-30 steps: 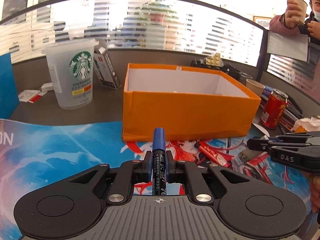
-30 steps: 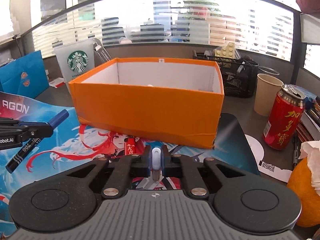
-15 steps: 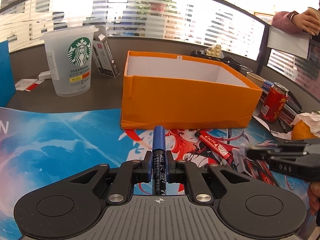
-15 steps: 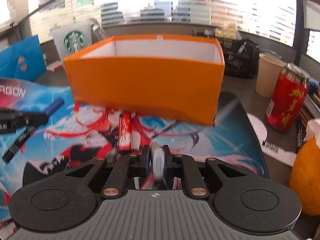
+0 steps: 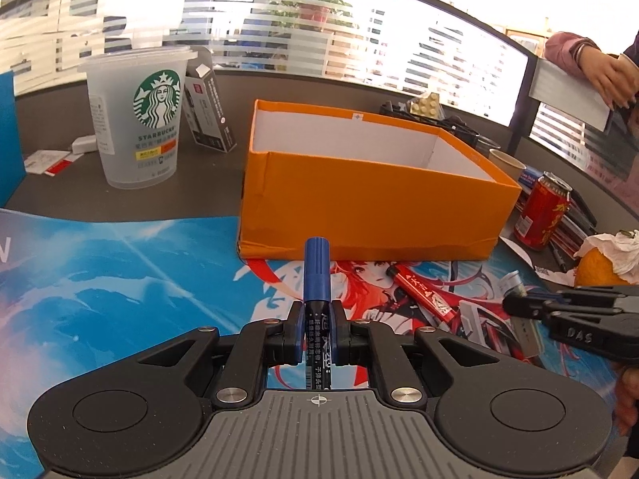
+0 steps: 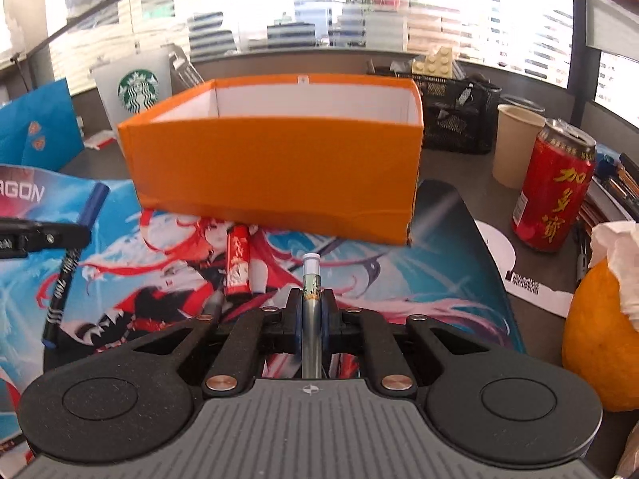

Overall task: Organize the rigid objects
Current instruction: 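Carry the blue marker and white-capped stick over the orange box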

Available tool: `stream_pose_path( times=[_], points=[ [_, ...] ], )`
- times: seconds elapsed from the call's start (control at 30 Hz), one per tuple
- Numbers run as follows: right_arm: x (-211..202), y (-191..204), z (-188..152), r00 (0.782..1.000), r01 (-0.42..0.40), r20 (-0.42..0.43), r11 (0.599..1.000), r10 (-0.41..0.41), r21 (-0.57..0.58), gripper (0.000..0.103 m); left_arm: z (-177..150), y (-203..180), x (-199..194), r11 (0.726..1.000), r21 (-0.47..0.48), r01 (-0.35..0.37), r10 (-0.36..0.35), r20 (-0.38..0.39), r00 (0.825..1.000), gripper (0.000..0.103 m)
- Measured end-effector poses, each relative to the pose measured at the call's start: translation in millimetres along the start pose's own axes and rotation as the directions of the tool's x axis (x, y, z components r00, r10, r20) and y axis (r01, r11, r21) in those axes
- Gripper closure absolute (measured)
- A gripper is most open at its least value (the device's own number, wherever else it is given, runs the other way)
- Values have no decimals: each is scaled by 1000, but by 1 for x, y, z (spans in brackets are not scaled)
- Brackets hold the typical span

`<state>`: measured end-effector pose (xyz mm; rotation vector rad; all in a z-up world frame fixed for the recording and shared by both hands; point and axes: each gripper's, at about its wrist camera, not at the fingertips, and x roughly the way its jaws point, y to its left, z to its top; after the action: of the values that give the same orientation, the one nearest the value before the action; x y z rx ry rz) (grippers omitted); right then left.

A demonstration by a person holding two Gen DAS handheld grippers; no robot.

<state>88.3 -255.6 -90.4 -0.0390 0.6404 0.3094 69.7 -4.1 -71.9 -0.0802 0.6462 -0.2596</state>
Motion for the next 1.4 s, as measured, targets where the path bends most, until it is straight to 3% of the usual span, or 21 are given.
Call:
stream_pose_path(
  times=[0.63,0.93,1.4],
  points=[
    [-27,16,31,990,-20,142,999,24,-31,94,29,-4,-29,999,10,31,-32,105,994,93],
    [-32,13,68,979,-47,194,998,55,-42,94,76,-7,-27,997,18,81,-82,125,989,93],
    [3,-20,155,972,-100,217,995,91,28,94,171,-23,23,997,45,56,-61,121,991,93]
  ],
)
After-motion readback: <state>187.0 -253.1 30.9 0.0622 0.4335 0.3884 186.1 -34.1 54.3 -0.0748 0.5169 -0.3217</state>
